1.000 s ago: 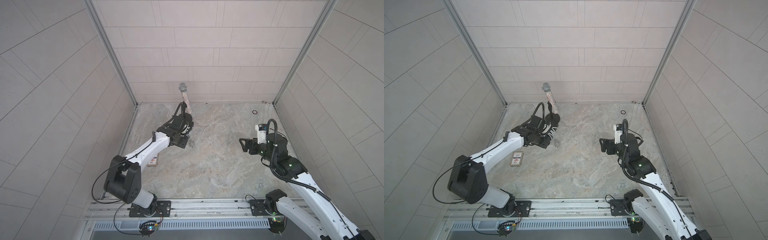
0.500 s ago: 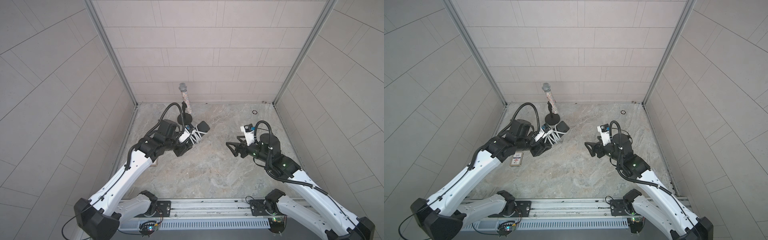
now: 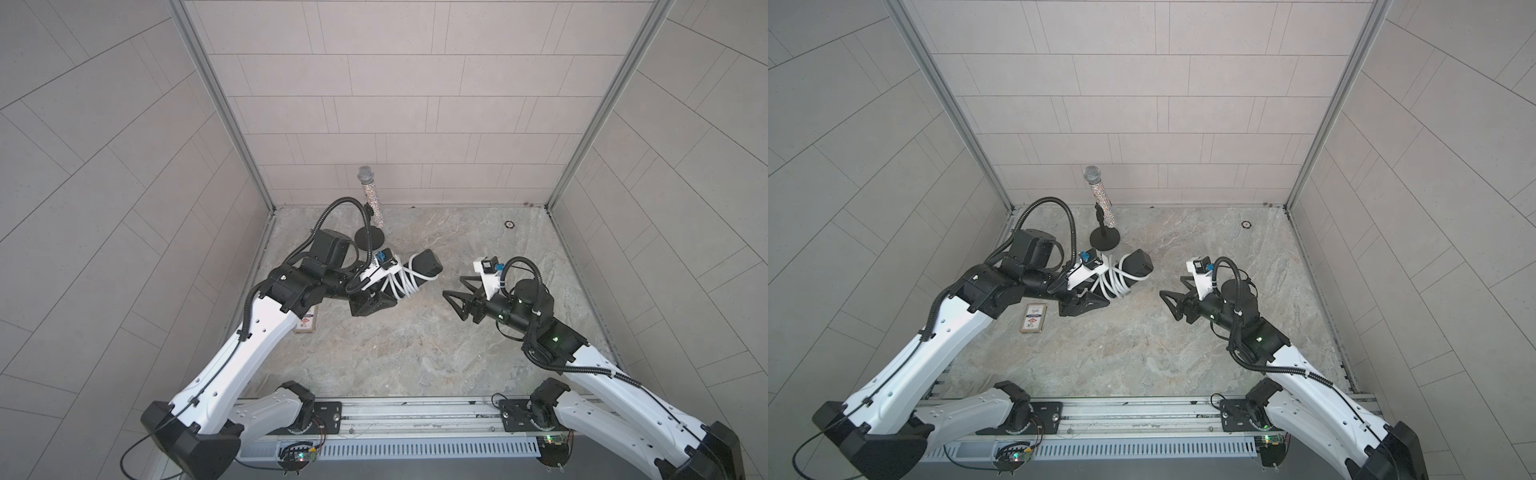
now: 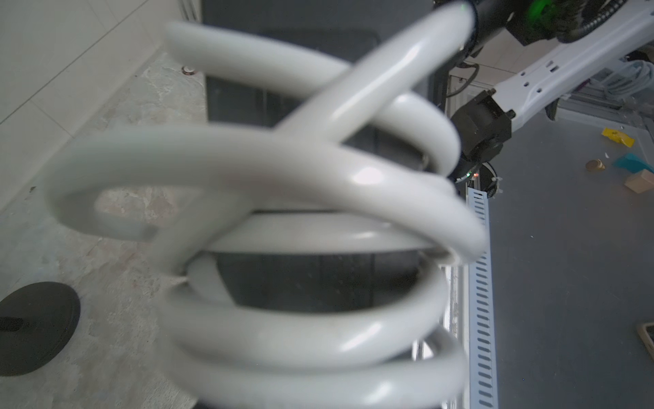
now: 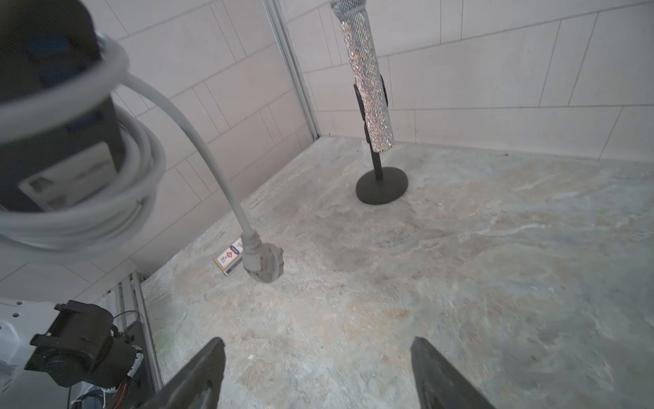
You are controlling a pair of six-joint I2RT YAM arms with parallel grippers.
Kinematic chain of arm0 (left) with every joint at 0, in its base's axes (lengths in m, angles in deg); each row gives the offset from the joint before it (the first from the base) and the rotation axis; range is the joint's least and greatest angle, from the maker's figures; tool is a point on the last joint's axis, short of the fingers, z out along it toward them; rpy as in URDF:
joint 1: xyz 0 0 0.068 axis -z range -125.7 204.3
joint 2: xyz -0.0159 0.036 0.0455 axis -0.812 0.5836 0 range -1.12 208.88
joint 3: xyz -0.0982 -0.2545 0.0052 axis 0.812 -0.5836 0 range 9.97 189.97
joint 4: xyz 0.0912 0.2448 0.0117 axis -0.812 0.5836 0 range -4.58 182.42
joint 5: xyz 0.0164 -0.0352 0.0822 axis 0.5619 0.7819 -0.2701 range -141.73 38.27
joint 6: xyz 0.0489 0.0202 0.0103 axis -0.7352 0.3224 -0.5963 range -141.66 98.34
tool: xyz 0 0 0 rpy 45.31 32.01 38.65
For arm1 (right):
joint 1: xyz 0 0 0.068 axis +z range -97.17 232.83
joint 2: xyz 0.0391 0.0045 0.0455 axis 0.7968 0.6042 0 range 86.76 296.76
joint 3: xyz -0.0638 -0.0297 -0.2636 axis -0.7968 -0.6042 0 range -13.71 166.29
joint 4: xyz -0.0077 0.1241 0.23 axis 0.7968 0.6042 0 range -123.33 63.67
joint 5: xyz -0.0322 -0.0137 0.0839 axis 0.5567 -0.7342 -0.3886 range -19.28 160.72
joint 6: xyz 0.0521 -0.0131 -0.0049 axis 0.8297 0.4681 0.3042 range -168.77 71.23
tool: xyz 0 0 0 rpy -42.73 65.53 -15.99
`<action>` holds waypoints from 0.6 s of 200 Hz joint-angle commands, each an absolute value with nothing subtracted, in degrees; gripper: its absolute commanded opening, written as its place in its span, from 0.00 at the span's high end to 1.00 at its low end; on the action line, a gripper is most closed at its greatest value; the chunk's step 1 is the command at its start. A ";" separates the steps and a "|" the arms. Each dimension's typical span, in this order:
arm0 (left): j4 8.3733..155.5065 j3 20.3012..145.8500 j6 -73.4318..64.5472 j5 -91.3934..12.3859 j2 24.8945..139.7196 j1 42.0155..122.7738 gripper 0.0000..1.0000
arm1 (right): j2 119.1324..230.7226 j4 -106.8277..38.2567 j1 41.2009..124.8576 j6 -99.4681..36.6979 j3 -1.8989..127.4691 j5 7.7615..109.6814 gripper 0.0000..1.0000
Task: Unwrap the cord wrapped around the power strip
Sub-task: Unwrap the power cord from the power strip.
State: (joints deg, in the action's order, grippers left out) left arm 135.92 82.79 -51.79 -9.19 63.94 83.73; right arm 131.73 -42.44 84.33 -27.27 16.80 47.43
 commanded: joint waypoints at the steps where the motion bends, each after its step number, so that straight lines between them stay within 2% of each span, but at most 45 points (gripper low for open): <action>1: 138.40 85.80 -58.92 -2.73 63.94 84.35 1.00 | 131.34 -50.20 84.72 -23.25 15.61 45.91 0.21; 30: 139.42 85.45 -61.85 0.46 63.16 84.37 1.00 | 135.25 -53.39 85.37 -22.66 16.80 38.56 0.28; 60: 139.45 84.84 -61.70 2.32 63.31 84.94 1.00 | 139.61 -52.06 87.16 -25.42 20.25 33.10 0.28; 98: 139.43 83.10 -62.56 3.27 61.95 85.64 1.00 | 145.26 -56.79 90.13 -27.45 23.43 32.90 0.31; 120: 139.46 82.92 -62.44 3.07 61.57 85.76 1.00 | 149.08 -60.69 91.26 -27.04 24.80 33.01 0.37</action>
State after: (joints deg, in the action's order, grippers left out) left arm 140.40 82.90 -60.12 -0.58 63.61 85.39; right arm 146.51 -54.11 90.26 -26.25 22.54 34.30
